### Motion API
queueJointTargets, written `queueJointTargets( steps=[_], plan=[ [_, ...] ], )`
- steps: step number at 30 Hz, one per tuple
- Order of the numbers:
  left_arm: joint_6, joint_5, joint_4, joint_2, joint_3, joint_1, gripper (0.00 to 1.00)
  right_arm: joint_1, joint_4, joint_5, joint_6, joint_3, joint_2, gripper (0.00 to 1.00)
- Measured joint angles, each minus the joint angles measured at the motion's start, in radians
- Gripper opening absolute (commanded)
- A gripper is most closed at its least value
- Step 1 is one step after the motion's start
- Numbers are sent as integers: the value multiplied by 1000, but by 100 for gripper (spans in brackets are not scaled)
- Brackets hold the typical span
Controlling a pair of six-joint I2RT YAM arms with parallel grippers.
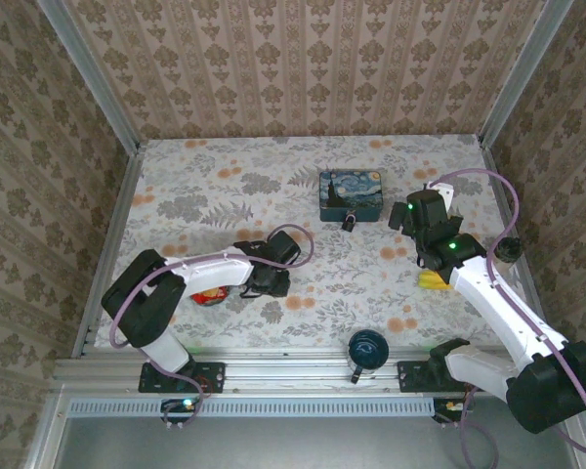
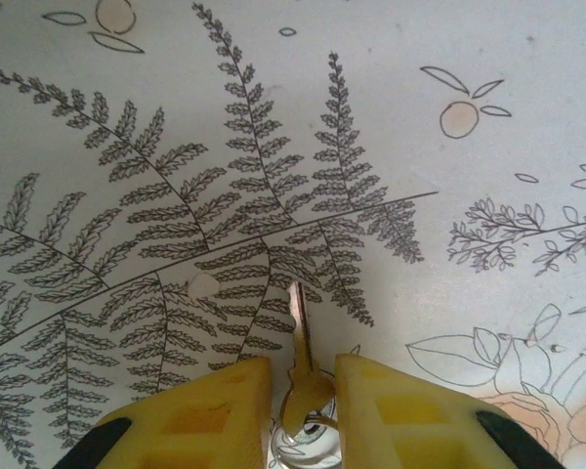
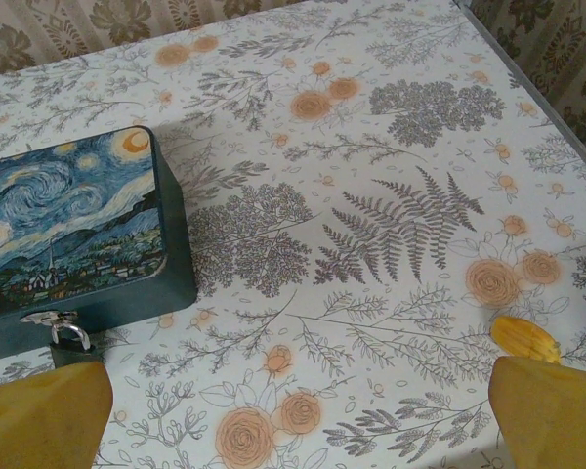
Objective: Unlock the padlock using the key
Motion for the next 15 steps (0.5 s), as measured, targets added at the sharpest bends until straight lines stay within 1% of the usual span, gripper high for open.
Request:
queueJointTargets(
  steps=[3,5,8,13,15],
  plan=[
    [-1,3,0,1,0,0,22,0,0,0,0,0,0,100],
    [-2,1,-2,1,0,1,16,0,0,0,0,0,-2,100],
    [-5,-2,-5,3,0,8,9,0,0,0,0,0,-7,100],
    [-5,-8,-9,3,2,8,0,0,0,0,0,0,-16,100],
    [-8,-8,-9,2,2,8,0,0,0,0,0,0,-17,100]
  ],
)
